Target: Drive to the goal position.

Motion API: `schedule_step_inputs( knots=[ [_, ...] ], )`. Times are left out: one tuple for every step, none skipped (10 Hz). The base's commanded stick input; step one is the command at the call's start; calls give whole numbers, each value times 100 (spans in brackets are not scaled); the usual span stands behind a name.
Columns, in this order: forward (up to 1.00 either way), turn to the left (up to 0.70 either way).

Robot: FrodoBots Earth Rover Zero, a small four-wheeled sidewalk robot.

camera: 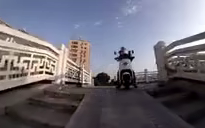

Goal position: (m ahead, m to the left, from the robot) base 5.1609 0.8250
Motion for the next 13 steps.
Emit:
schedule_step_inputs(
  knots=[
    [70,0],
    [70,0],
    [70,0],
    [70,0],
    [70,0],
    [70,0],
    [70,0],
    [70,0],
    [70,0],
    [70,0],
    [70,0],
    [70,1],
    [70,1]
  ],
)
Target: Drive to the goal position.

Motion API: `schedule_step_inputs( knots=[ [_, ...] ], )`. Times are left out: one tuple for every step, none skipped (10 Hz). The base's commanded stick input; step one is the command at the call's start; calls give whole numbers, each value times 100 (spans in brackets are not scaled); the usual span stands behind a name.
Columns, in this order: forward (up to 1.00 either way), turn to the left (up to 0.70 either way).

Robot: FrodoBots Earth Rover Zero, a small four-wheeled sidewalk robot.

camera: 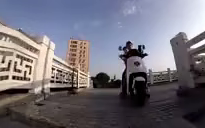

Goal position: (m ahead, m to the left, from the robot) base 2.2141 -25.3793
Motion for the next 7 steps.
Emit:
schedule_step_inputs(
  knots=[
    [70,1],
    [70,2],
    [70,5],
    [70,9],
    [70,14],
    [70,14],
    [70,14]
  ],
)
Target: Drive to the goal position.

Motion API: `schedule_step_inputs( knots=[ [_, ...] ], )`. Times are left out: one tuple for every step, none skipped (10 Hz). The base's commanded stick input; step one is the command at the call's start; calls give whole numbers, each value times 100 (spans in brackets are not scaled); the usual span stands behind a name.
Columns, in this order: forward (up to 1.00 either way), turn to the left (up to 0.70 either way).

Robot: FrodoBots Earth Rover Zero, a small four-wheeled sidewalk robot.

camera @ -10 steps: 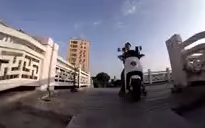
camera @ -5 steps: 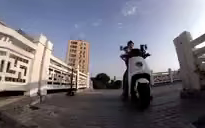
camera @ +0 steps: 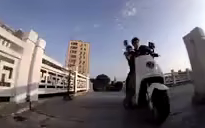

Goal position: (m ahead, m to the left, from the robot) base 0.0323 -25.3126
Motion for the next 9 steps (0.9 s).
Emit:
schedule_step_inputs(
  knots=[
    [70,14],
    [70,12],
    [70,12],
    [70,3],
    [70,1],
    [70,0],
    [70,0],
    [70,0],
    [70,0]
  ],
)
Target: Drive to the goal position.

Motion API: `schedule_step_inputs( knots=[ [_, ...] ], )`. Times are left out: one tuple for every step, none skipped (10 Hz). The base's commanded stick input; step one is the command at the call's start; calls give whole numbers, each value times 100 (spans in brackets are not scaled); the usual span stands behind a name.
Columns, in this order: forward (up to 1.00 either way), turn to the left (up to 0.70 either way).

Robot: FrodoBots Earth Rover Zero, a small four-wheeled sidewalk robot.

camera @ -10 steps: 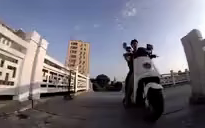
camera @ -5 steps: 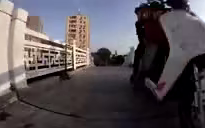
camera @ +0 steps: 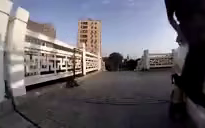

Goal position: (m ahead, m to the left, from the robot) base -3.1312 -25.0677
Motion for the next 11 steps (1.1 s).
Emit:
schedule_step_inputs(
  knots=[
    [70,0],
    [70,0],
    [70,0],
    [70,0],
    [70,-3],
    [70,-11],
    [70,-13],
    [70,-13],
    [70,-13],
    [70,-13],
    [70,-13]
  ],
)
